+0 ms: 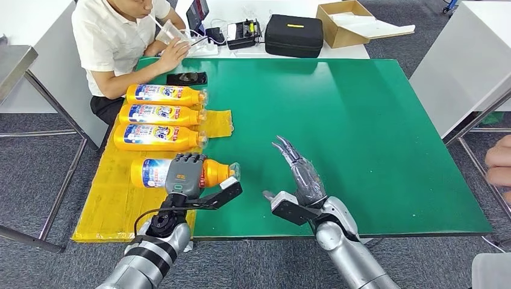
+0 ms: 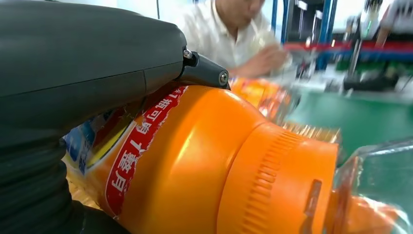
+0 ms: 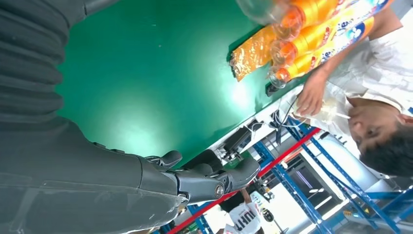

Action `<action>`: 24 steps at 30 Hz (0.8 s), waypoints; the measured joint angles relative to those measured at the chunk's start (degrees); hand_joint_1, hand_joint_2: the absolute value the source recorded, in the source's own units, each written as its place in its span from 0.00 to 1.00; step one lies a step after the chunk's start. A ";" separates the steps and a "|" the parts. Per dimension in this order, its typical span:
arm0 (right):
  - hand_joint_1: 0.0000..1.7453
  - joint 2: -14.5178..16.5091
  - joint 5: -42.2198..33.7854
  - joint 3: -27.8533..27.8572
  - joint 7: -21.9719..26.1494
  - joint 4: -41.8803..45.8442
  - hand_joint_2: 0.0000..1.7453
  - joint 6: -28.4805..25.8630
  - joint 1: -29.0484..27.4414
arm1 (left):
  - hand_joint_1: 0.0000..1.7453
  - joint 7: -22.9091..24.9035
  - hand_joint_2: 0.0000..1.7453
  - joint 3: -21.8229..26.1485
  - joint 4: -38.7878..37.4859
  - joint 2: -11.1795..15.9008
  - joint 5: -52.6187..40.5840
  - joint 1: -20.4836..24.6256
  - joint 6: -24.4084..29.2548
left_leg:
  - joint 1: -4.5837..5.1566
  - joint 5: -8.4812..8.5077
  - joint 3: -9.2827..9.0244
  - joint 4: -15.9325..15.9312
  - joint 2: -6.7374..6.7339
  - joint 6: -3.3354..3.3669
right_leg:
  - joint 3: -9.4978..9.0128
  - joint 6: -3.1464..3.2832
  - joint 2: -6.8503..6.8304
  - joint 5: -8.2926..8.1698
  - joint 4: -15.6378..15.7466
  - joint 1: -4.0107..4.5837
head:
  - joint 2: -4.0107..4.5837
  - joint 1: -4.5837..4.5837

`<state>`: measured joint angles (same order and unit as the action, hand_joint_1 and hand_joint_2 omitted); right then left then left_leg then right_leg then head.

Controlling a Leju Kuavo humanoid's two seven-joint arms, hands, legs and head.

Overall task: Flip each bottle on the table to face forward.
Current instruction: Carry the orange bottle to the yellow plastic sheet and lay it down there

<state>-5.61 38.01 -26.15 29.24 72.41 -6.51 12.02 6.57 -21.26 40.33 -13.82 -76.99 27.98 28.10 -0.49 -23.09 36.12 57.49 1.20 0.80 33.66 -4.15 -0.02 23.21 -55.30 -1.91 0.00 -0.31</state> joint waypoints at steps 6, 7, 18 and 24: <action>0.00 0.72 0.00 0.60 0.12 0.00 1.00 0.46 0.00 | 1.00 0.41 1.00 0.03 -5.58 0.72 -0.02 2.08 -1.23 | 0.00 0.00 0.02 0.00 0.00 0.00 | 0.02 0.00 0.00 0.01 0.00 0.00 | 0.00 -0.01; 0.00 0.74 0.00 0.62 0.13 0.00 1.00 0.46 0.00 | 1.00 0.44 1.00 0.03 -6.06 0.78 -0.02 2.30 -1.29 | 0.00 0.00 0.03 0.00 0.00 0.00 | 0.02 0.00 0.00 0.01 0.00 0.00 | 0.00 -0.01; 0.00 1.58 -0.65 1.56 0.60 -0.61 1.00 1.72 0.17 | 0.00 1.60 1.00 1.31 -10.55 1.21 1.12 4.76 -3.16 | 0.00 0.01 0.03 0.00 0.01 -0.01 | 0.00 0.00 -0.01 0.00 -0.01 0.00 | 0.00 -0.01; 0.00 2.16 -1.39 1.81 1.26 -1.57 1.00 2.47 0.95 | 0.00 -0.80 1.00 3.13 -12.11 1.20 3.79 6.88 -8.14 | 0.00 0.01 -0.02 0.00 0.03 0.00 | -0.06 0.00 -0.03 0.00 -0.01 0.00 | 0.00 0.01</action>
<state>-3.45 36.62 -24.34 30.50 70.84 -4.05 12.97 5.77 -18.13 28.22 -12.62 -73.20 34.86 19.96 -0.49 -23.08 36.10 57.49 1.22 0.80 33.59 -4.15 -0.04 23.21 -55.32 -1.91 0.00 -0.31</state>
